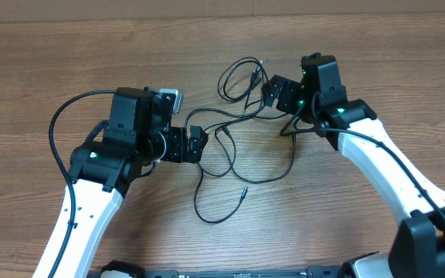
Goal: Untangle cables
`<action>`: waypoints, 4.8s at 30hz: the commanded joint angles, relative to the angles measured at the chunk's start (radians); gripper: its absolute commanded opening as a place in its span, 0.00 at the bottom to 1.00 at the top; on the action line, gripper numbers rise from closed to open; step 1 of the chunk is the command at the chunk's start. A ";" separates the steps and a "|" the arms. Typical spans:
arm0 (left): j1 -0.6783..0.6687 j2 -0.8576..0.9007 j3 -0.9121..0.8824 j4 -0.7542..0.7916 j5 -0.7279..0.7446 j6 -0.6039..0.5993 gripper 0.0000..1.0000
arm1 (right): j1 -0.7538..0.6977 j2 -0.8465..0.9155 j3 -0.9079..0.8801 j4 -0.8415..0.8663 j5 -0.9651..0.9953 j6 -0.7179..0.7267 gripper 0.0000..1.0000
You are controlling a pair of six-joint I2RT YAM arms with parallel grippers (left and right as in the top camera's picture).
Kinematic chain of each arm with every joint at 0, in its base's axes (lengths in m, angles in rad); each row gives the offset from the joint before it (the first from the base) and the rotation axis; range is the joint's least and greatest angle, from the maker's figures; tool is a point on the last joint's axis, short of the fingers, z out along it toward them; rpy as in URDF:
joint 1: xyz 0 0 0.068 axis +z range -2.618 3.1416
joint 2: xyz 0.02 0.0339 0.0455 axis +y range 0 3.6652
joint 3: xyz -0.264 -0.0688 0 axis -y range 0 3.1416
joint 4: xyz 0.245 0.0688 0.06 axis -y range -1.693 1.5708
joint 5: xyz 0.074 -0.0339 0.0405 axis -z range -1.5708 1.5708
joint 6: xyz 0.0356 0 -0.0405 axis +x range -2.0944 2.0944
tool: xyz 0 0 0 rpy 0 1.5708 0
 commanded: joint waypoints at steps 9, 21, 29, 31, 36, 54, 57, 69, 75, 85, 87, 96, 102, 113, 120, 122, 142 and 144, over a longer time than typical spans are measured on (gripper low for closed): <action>0.005 -0.004 0.017 0.001 0.008 -0.013 0.99 | 0.003 0.206 0.006 0.036 0.018 -0.051 1.00; 0.005 -0.004 0.017 0.001 0.008 -0.013 1.00 | 0.005 0.214 0.006 0.059 0.018 -0.052 1.00; 0.005 -0.004 0.017 0.001 0.008 -0.013 1.00 | 0.005 0.210 0.007 0.079 -0.095 -0.082 0.91; 0.005 -0.004 0.017 0.001 0.008 -0.013 0.99 | 0.005 0.200 0.008 0.087 -0.143 -0.093 0.91; 0.005 -0.004 0.017 0.001 0.008 -0.013 0.99 | 0.004 0.125 0.008 0.109 -0.309 -0.238 1.00; 0.005 -0.004 0.017 0.001 0.008 -0.013 0.99 | 0.005 0.032 0.007 -0.201 0.097 -0.369 1.00; 0.005 -0.004 0.017 0.001 0.008 -0.013 0.99 | 0.000 0.034 0.006 -0.193 0.098 -0.368 1.00; 0.005 -0.004 0.017 0.001 0.008 -0.013 1.00 | -0.019 0.165 0.006 -0.105 0.096 -0.362 1.00; 0.005 -0.004 0.017 0.001 0.008 -0.013 1.00 | -0.019 0.230 0.006 -0.008 0.097 -0.362 1.00; 0.005 -0.004 0.017 0.001 0.008 -0.013 1.00 | -0.019 0.303 0.006 0.070 0.096 -0.362 0.58; 0.005 -0.004 0.017 0.001 0.008 -0.013 1.00 | -0.019 0.313 0.006 0.068 0.088 -0.361 0.32; 0.005 -0.004 0.017 0.001 0.008 -0.013 1.00 | -0.019 0.307 0.006 0.055 -0.053 -0.362 0.04; 0.005 -0.004 0.017 0.001 0.008 -0.013 1.00 | -0.019 0.222 0.017 0.006 -0.217 -0.362 0.04; 0.005 -0.004 0.017 0.001 0.008 -0.013 1.00 | -0.016 -0.067 0.029 -0.013 -0.538 -0.362 0.04; 0.005 -0.004 0.017 0.001 0.008 -0.013 1.00 | -0.017 -0.279 0.029 -0.006 -0.606 -0.358 0.04; 0.005 -0.004 0.017 0.001 0.008 -0.013 0.99 | -0.017 -0.337 0.029 0.013 -0.618 -0.358 0.04; 0.005 -0.004 0.017 0.001 0.008 -0.013 1.00 | -0.017 -0.587 0.029 0.400 -0.623 -0.358 0.04; 0.005 -0.004 0.017 0.001 0.008 -0.013 1.00 | -0.017 -0.582 0.029 0.431 -0.623 -0.358 0.04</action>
